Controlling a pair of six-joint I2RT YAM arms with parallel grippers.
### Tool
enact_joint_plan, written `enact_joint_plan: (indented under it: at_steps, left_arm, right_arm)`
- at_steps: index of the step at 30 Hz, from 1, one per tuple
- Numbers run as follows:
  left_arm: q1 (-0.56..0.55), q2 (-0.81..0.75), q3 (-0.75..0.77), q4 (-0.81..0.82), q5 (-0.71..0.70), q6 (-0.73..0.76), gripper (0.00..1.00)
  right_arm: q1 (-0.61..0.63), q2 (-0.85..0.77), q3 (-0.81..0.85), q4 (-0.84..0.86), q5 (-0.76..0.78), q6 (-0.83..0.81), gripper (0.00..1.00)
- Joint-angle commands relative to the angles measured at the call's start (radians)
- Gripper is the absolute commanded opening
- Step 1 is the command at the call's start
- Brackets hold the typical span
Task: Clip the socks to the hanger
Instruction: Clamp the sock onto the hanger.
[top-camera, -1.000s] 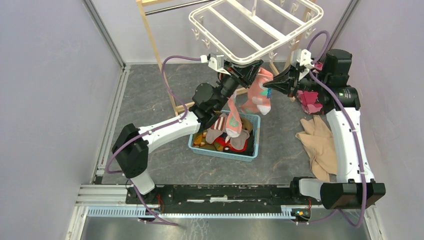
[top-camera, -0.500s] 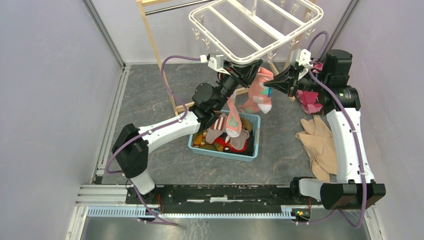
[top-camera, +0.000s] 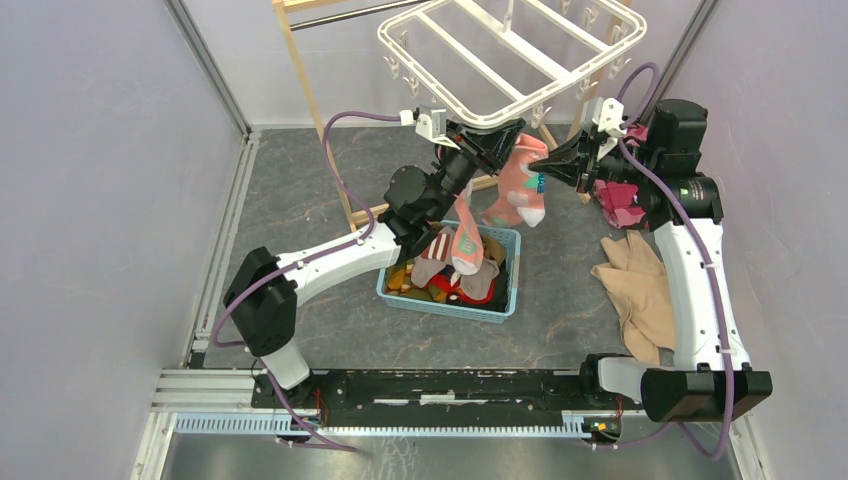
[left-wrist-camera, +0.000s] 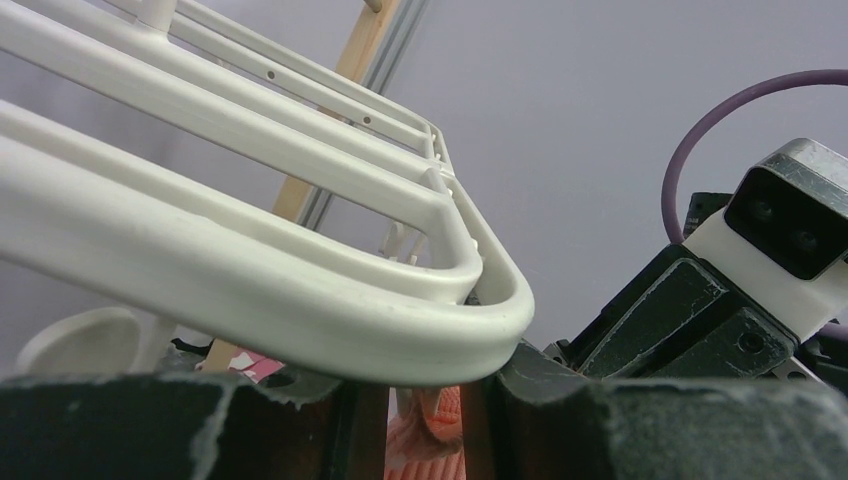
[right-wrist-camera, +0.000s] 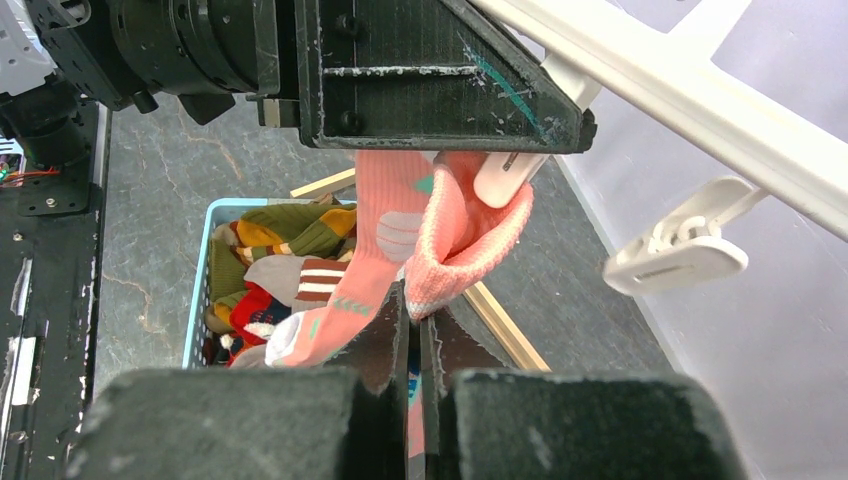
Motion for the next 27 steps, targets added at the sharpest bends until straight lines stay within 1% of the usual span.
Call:
enact_joint_plan:
  at_steps: [1, 2, 6, 11, 14, 19, 22, 27]
  left_arm:
    - [0.007, -0.036, 0.001, 0.039, -0.024, -0.054, 0.35]
    - [0.007, -0.036, 0.001, 0.038, -0.026, -0.056, 0.39]
    - [0.007, -0.038, 0.002, 0.035, -0.026, -0.056, 0.49]
    - [0.007, -0.045, -0.003, 0.031, -0.027, -0.058, 0.59]
    - [0.007, -0.055, -0.011, 0.026, -0.027, -0.061, 0.67]
    - [0.007, -0.091, -0.032, -0.03, -0.032, -0.099, 0.8]
    - [0.007, -0.123, -0.052, -0.082, -0.029, -0.133, 0.84]
    - [0.007, -0.176, -0.072, -0.178, -0.021, -0.171, 0.88]
  right_arm:
    - [0.002, -0.029, 0.021, 0.032, -0.01, 0.001, 0.0]
    - [0.001, -0.028, 0.019, 0.032, -0.009, 0.001, 0.0]
    - [0.001, -0.029, 0.015, 0.031, -0.009, -0.001, 0.0]
    - [0.002, -0.028, 0.011, 0.031, -0.005, 0.001, 0.0]
    - [0.002, -0.029, 0.008, 0.029, -0.003, -0.001, 0.0]
    - [0.001, -0.032, -0.013, 0.024, 0.008, -0.004, 0.02]
    - [0.001, -0.034, -0.029, 0.023, 0.018, -0.008, 0.04]
    - [0.002, -0.028, -0.041, 0.022, 0.025, -0.01, 0.04]
